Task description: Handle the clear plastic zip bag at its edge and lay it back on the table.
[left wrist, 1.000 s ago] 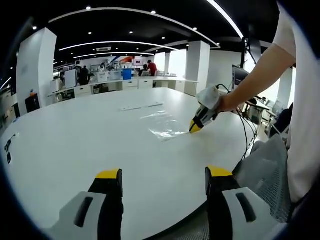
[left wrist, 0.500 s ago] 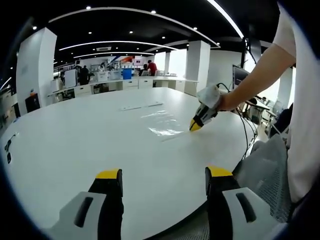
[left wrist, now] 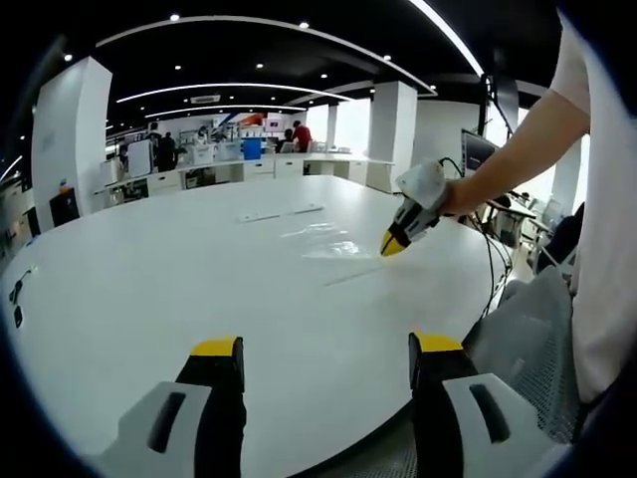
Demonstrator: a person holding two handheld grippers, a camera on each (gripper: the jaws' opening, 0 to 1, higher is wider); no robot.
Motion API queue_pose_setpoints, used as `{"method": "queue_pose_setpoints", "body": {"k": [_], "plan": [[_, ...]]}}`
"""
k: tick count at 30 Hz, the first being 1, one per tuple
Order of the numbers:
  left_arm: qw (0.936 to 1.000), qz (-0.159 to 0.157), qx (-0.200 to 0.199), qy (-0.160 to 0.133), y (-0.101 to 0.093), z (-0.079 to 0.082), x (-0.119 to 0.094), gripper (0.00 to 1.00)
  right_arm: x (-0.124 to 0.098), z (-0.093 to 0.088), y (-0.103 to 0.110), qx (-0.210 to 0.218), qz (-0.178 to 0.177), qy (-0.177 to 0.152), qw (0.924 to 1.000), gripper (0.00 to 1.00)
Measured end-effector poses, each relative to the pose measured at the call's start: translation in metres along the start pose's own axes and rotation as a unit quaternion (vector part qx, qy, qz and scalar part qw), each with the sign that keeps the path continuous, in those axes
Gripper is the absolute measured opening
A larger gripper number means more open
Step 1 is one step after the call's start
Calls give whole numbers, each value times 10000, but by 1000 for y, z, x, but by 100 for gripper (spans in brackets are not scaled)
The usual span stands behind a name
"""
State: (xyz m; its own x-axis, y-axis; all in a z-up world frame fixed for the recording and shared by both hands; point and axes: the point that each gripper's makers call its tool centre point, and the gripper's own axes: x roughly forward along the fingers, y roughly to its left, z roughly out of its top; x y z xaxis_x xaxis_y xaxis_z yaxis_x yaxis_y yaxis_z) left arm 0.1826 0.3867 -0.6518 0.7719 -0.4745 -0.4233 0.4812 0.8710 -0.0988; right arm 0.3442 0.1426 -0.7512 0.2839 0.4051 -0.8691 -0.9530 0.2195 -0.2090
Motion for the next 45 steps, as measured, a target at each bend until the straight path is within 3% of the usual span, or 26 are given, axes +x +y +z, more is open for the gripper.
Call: {"method": "queue_pose_setpoints", "body": {"k": [25,45], "plan": [[9992,-347,204,32,-14,0,-3,65,-65,30,11,-494,-292,-73,9983,0],[9965,-766,297,140,-27,1,-9,63,-108,59,26,-664,-131,-79,9977,0]]}}
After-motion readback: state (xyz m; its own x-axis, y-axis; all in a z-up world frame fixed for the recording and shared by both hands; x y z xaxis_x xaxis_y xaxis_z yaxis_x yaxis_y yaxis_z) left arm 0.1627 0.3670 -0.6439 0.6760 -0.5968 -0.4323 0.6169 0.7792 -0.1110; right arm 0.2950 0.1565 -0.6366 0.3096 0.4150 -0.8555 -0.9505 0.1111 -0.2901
